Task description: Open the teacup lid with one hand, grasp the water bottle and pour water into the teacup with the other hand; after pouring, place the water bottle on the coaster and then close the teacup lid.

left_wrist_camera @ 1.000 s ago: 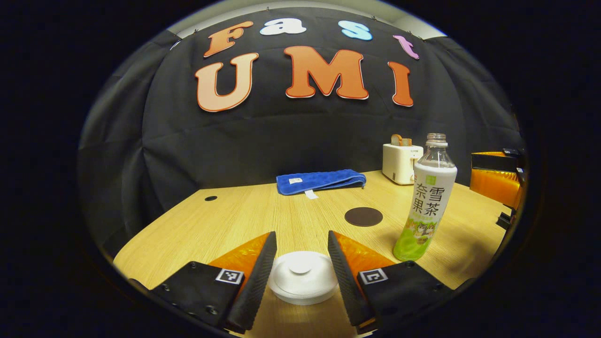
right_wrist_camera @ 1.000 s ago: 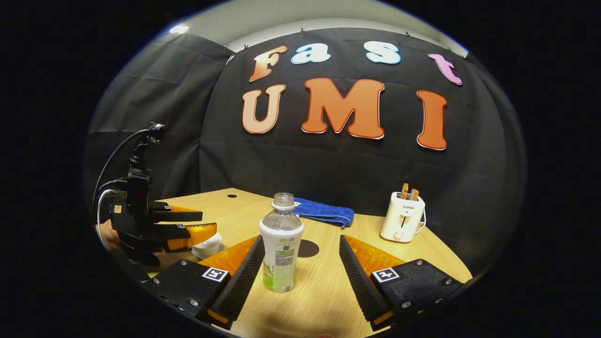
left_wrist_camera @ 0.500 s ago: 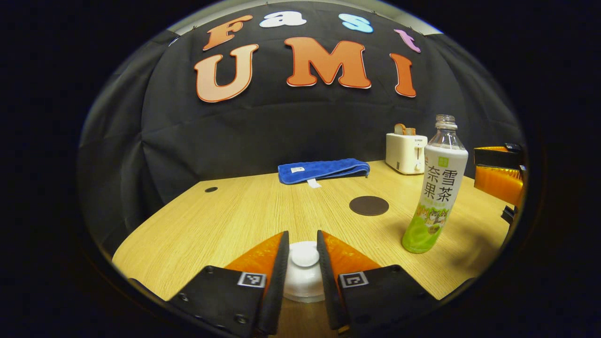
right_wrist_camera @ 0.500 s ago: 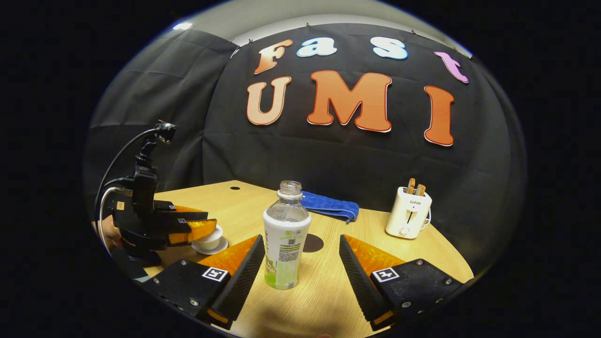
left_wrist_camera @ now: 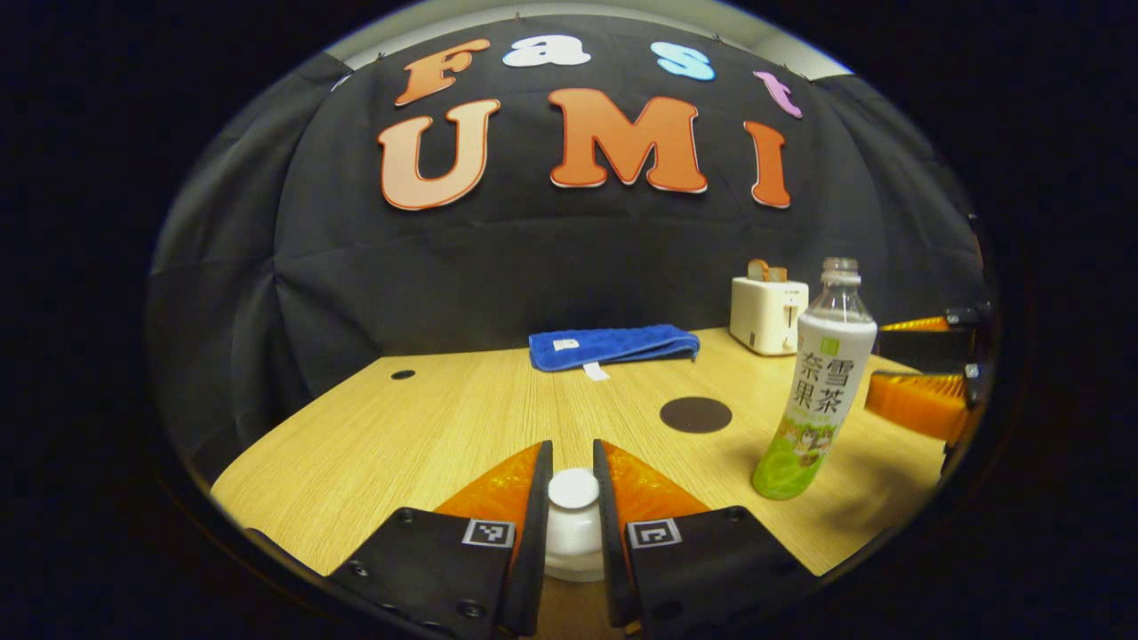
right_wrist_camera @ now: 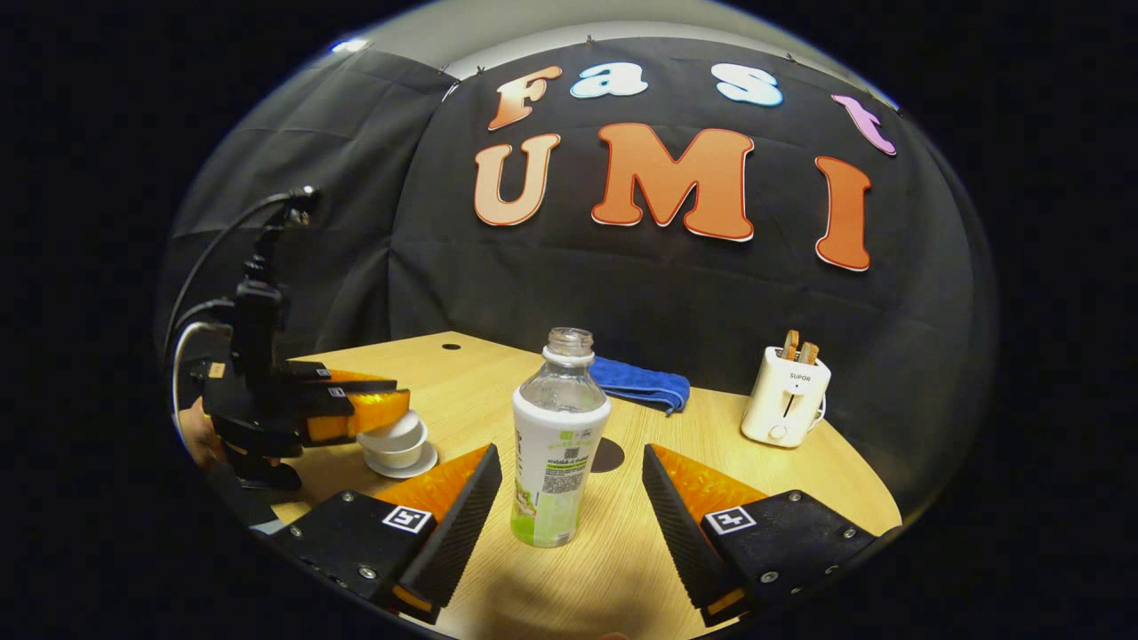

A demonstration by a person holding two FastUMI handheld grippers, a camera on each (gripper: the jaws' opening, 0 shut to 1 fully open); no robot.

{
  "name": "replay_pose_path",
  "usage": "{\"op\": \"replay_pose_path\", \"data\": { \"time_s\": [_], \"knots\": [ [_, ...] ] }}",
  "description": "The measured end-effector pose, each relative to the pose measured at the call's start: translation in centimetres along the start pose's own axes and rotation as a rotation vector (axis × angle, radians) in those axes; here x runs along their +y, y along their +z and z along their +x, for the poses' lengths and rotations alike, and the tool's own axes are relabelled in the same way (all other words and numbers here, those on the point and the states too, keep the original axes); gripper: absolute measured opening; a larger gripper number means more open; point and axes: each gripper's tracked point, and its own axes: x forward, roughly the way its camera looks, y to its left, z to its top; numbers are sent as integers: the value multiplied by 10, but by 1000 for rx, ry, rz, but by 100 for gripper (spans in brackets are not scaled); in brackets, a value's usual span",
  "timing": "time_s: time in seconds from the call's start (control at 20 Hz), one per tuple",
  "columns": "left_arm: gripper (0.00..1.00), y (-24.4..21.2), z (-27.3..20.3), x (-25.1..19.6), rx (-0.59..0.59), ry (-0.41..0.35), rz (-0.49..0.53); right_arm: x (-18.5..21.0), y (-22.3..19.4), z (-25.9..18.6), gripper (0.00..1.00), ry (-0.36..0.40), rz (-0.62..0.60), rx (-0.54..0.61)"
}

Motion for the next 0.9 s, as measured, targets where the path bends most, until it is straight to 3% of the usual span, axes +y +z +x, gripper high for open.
{"op": "replay_pose_path", "data": {
  "time_s": [0.15, 0.25, 0.3, 0.4, 0.45, 0.5, 0.6, 0.65, 0.7, 0.9],
  "knots": [
    [32, 9, -5, 21, -19, 62, 12, 7, -15, 10, 95, 9, 10, 40],
    [22, 7, -9, 28, -17, 78, -4, 8, -19, 19, 94, 5, 16, 56],
    [25, 8, -11, 34, -20, 91, -9, 9, -22, 23, 93, 4, 21, 62],
    [22, 7, -14, 45, -19, 115, -12, 13, -28, 31, 93, 7, 32, 81],
    [25, 6, -16, 49, -19, 123, -13, 14, -29, 37, 91, 4, 37, 87],
    [22, 4, -18, 54, -18, 134, -10, 15, -30, 40, 89, 3, 42, 95],
    [25, 2, -20, 62, -17, 150, -10, 17, -32, 46, 80, -1, 46, 106],
    [22, 2, -23, 66, -17, 158, -11, 19, -29, 44, 72, -1, 49, 105],
    [25, 2, -25, 69, -16, 163, -14, 21, -29, 49, 69, 5, 45, 110],
    [22, -6, -28, 82, -3, 180, -27, 24, -21, 52, 64, -1, -17, 117]
  ]
}}
